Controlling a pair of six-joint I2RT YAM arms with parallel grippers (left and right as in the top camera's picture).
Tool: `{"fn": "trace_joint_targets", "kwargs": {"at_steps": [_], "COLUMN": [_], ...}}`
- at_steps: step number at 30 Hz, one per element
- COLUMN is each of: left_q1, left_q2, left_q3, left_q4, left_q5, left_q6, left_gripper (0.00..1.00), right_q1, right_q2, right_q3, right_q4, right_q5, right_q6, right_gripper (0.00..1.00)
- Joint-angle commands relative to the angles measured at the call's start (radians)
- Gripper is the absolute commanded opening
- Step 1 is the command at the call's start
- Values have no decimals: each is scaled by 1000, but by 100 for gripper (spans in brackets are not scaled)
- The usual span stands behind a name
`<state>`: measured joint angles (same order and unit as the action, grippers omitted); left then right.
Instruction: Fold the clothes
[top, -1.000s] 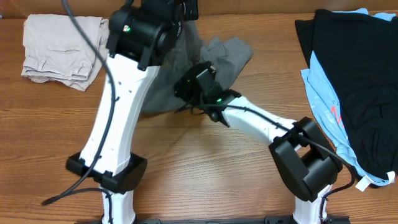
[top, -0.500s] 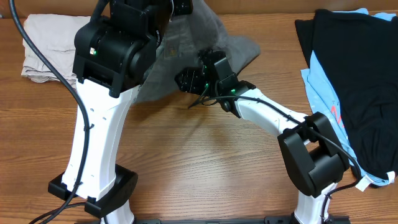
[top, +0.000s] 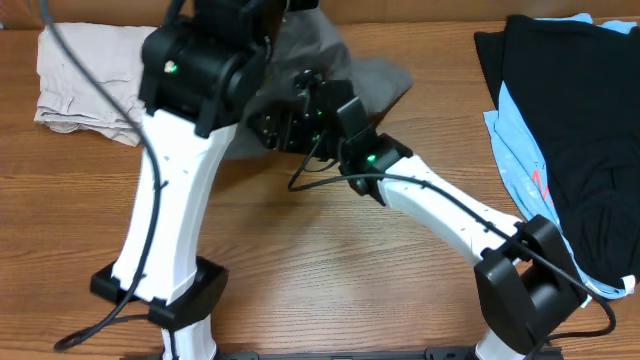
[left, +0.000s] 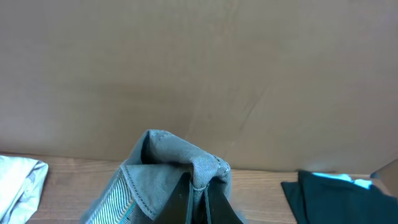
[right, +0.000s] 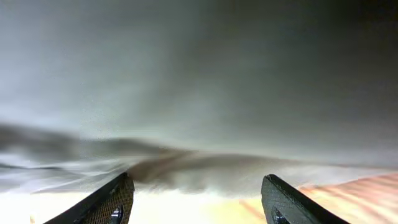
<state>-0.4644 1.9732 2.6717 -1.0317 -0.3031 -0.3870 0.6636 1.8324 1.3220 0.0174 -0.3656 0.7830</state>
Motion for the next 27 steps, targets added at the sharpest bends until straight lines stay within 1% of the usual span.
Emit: {"fn": "trace_joint_targets", "kwargs": {"at_steps": [1,4,9,12,16,22,26,27], "left_q1": [-2,-2,-2,-9,-49,-118,-156,-172], "left_q2": [37,47,51,51,51,51,51,51], "left_q3": [20,20,20,20,20,20,20,20], "left_q4": [11,14,24,37,34,3,-16,-25], "left_q5": [-14,-15,-39,-32,-51,-142,-157,-157], "left_q6": [-10,-10,-10,-11,-10,-10,-10,-10], "left_gripper": [4,4,4,4,4,4,4,4], "right_q1": [33,45,53,55,55,62,63,63], "right_q2": [-37,-37,-37,-37,-37,-37,-28,-15], "right_q3": [9,9,9,9,9,9,9,9], "right_q4": [24,50,40,75,122,178,180,178], "right_q5": [36,38,58,147,300,485,566,587], "right_q6": [65,90,102,117,186,297,349,381], "right_gripper": [69,69,69,69,69,69,68,66]}}
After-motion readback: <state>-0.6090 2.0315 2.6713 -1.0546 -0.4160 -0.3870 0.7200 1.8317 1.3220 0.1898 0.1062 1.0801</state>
